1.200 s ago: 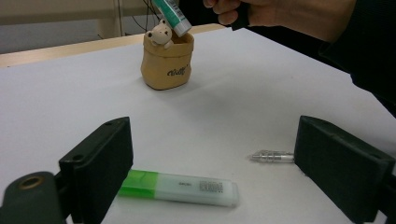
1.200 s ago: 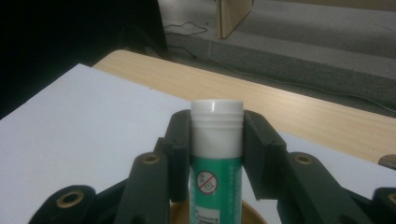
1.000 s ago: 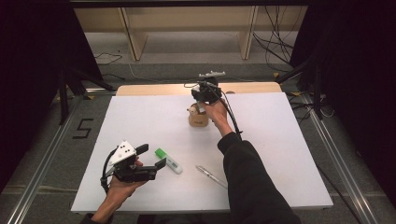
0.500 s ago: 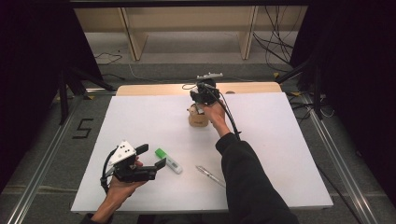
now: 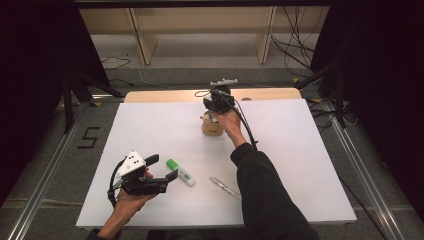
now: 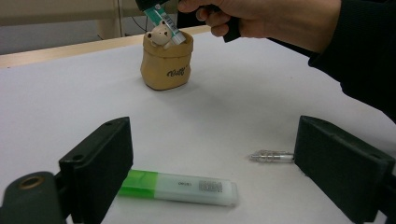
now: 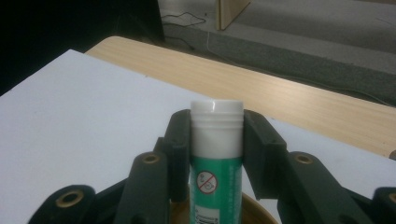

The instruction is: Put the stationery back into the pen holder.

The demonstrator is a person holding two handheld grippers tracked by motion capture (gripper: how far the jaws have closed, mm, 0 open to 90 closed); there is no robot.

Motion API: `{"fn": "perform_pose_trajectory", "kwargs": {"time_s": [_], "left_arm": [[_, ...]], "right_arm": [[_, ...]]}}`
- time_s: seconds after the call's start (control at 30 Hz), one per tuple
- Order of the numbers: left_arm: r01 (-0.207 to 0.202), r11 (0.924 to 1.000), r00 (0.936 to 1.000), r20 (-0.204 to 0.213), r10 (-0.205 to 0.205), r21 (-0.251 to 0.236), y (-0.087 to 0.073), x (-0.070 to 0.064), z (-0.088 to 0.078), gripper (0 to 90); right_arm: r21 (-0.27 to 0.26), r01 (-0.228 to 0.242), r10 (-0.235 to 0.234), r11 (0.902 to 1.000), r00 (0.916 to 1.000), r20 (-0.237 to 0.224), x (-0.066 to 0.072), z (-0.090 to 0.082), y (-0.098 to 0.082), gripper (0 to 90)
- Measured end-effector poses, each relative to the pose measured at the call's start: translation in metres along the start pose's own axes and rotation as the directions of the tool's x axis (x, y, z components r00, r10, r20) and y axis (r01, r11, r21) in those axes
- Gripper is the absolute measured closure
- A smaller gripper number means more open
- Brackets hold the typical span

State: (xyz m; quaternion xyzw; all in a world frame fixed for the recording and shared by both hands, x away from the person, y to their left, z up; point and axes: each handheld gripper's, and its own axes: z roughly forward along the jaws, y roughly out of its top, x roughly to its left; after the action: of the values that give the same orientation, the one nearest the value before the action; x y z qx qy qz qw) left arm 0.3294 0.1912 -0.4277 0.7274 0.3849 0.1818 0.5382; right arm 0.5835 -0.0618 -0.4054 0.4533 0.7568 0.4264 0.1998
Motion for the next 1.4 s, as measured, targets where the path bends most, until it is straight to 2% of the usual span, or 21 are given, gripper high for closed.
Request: {"fn": "perform_pose_trajectory", "kwargs": {"time_s": [0.43,0.57,0.77,1.0,1.17,1.3,1.4], "left_arm": [[-0.001,1.0,1.0,0.0,0.001,0.001,0.0,0.0,0.0,11.3],[0.0,1.0,1.0,-0.001,0.0,0.001,0.0,0.0,0.0,11.3],[0.004,1.0,1.0,-0.001,-0.004,0.0,-0.001,-0.001,0.001,11.3],[0.002,1.0,1.0,-0.003,-0.002,0.002,-0.001,0.0,0.001,11.3],[0.0,1.0,1.0,-0.005,0.0,0.005,-0.001,0.0,0.001,11.3],[0.005,1.0,1.0,-0.007,-0.005,0.002,-0.001,0.0,0.001,11.3],[0.004,1.0,1.0,-0.008,-0.004,0.005,-0.001,0.0,0.001,11.3]], "right_arm": [[0.02,-0.008,0.008,0.9998,1.0,0.002,0.0,0.002,-0.003,64.1],[-0.001,-0.018,0.018,0.9998,0.9997,-0.017,0.001,-0.002,-0.001,60.2],[-0.048,-0.009,0.007,0.9988,0.9987,-0.05,0.003,-0.018,0.008,54.1],[-0.066,-0.005,-0.002,0.9978,0.9945,-0.105,0.004,-0.041,0.014,47.8],[-0.083,0.019,-0.03,0.9964,0.9893,-0.142,0.01,-0.063,0.015,41.1],[-0.046,0.058,-0.065,0.9973,0.9817,-0.179,0.015,-0.079,0.009,35.3],[-0.004,0.11,-0.109,0.9939,0.9742,-0.198,0.02,-0.09,0.002,33.5]]}}
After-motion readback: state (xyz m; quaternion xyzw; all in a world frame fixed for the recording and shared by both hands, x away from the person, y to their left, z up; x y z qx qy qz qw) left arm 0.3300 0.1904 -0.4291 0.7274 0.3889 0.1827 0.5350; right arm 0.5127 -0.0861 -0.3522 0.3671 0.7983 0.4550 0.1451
